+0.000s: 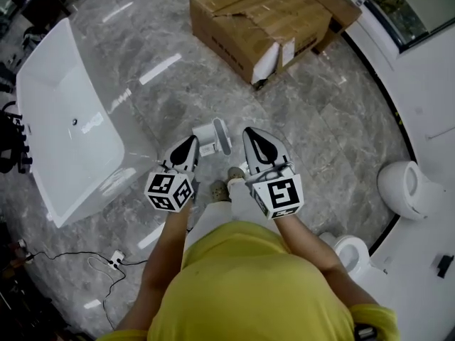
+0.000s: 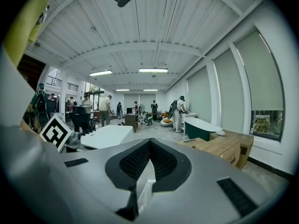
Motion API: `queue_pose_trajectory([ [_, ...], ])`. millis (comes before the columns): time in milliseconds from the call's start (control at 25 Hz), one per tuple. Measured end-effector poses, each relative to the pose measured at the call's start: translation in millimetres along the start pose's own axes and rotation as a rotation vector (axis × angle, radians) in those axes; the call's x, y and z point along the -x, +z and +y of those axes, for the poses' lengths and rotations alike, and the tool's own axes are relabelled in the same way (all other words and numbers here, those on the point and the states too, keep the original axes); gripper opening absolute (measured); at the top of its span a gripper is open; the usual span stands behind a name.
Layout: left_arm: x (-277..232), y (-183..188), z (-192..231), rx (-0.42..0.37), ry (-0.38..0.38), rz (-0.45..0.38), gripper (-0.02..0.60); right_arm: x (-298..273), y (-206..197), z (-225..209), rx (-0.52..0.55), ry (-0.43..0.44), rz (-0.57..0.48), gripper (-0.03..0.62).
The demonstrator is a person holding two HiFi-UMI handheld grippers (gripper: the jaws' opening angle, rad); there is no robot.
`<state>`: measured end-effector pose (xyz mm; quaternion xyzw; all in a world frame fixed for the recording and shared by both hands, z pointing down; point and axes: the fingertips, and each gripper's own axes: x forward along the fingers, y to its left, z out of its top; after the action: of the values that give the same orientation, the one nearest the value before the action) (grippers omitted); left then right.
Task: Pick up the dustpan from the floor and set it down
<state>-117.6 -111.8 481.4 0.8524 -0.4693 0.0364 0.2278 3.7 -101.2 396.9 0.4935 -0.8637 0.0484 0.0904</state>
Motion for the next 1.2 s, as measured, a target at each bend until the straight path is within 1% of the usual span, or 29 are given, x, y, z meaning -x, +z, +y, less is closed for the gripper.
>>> queue_pose_trajectory([
  [120, 20, 57, -9, -0.108, 0.087, -0.138, 0.003, -1, 30, -1, -0.011, -0.009, -0.066, 0.011],
  [240, 38, 108, -24, -0.212, 0.161, -0.24, 0.003, 0, 59, -6, 0.007, -0.022, -0.113, 0.011],
  [400, 59, 156, -40, -0.323, 0.246, -0.327, 0.003, 3, 91, -9, 0.075, -0.04, -0.167, 0.011],
  [520, 67, 177, -52, -0.377, 0.274, -0.36, 0.003, 6, 108, -13, 0.085, -0.045, -0.196, 0.011],
  [600, 67, 185, -58, -0.393, 0.282, -0.37, 0.003, 7, 116, -17, 0.092, -0.044, -0.204, 0.009],
  [760, 62, 188, -60, -0.371, 0.29, -0.375, 0.003, 6, 124, -23, 0.119, -0.025, -0.217, 0.009],
  [920, 60, 187, -60, -0.359, 0.295, -0.375, 0.003, 3, 124, -29, 0.111, -0.024, -0.217, 0.009],
  [1200, 58, 183, -62, -0.349, 0.302, -0.365, 0.003, 2, 117, -31, 0.101, 0.011, -0.202, 0.009],
])
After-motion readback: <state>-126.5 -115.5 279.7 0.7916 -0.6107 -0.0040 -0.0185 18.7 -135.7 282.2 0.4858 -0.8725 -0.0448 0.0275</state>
